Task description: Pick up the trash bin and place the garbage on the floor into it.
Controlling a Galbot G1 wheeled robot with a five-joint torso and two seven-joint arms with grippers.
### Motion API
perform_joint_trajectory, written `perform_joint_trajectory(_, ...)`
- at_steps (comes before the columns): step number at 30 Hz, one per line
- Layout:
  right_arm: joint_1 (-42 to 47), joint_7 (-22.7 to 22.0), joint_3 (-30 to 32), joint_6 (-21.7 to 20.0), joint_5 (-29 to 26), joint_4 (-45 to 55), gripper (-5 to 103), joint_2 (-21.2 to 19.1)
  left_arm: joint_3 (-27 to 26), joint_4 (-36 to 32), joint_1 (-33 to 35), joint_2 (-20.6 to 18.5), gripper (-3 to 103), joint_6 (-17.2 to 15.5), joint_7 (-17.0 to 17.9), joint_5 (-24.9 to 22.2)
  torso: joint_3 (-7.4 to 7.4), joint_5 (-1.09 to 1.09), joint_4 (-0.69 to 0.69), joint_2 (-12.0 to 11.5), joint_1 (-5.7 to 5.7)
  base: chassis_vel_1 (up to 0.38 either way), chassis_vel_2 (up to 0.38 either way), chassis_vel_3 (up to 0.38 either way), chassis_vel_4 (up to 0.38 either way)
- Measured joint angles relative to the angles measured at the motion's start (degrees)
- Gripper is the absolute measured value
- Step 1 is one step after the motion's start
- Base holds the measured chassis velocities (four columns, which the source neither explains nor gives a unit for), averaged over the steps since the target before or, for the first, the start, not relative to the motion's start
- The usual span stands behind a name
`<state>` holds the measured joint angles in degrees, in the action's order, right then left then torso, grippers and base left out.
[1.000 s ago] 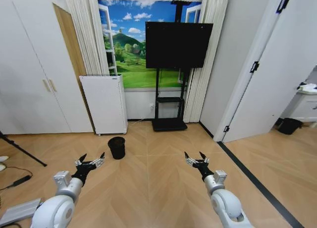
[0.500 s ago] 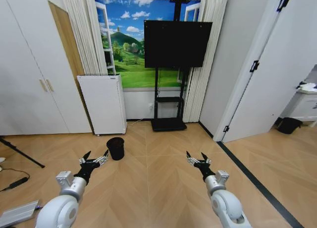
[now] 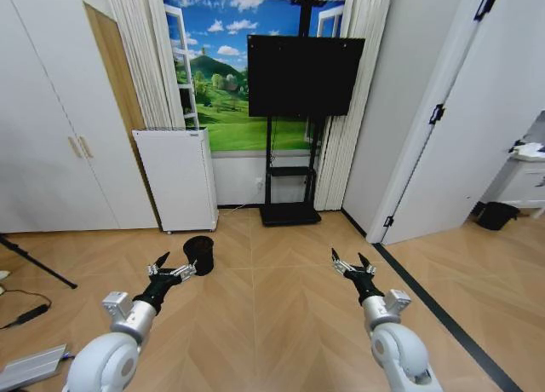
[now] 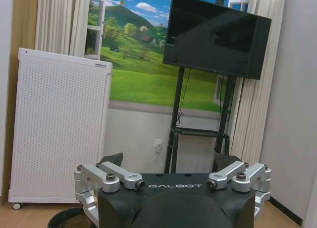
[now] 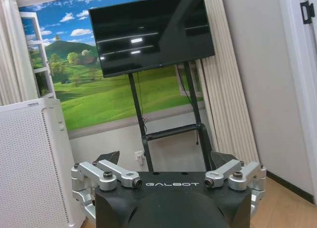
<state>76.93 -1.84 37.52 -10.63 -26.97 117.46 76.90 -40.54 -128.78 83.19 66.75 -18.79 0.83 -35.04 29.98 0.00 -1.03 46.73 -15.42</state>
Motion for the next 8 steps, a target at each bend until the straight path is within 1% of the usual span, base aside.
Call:
perform_joint_trajectory(4, -0.17, 1.71, -0.58, 0.0, -0.87, 0.06, 100, -0.61, -0.02, -0.42, 0.14, 0.26, 100, 0.28, -0.41, 0.0, 0.0, 0.0, 0.0, 0.0, 0.0, 0.0, 0.0, 0.0, 0.0)
perform_joint_trajectory(7, -0.05, 4.82, -1.17, 0.04, -1.3, 0.01, 100, -1.65, -0.59, -0.51, 0.44, 0.19, 100, 1.03, -2.02, 0.4, 0.0, 0.0, 0.01, 0.0, 0.0, 0.0, 0.0, 0.0, 0.0)
perform_joint_trajectory(8, -0.05, 4.82, -1.17, 0.04, -1.3, 0.01, 100, -1.65, -0.59, -0.51, 0.44, 0.19, 100, 1.03, -2.02, 0.4, 0.0, 0.0, 0.01, 0.0, 0.0, 0.0, 0.0, 0.0, 0.0)
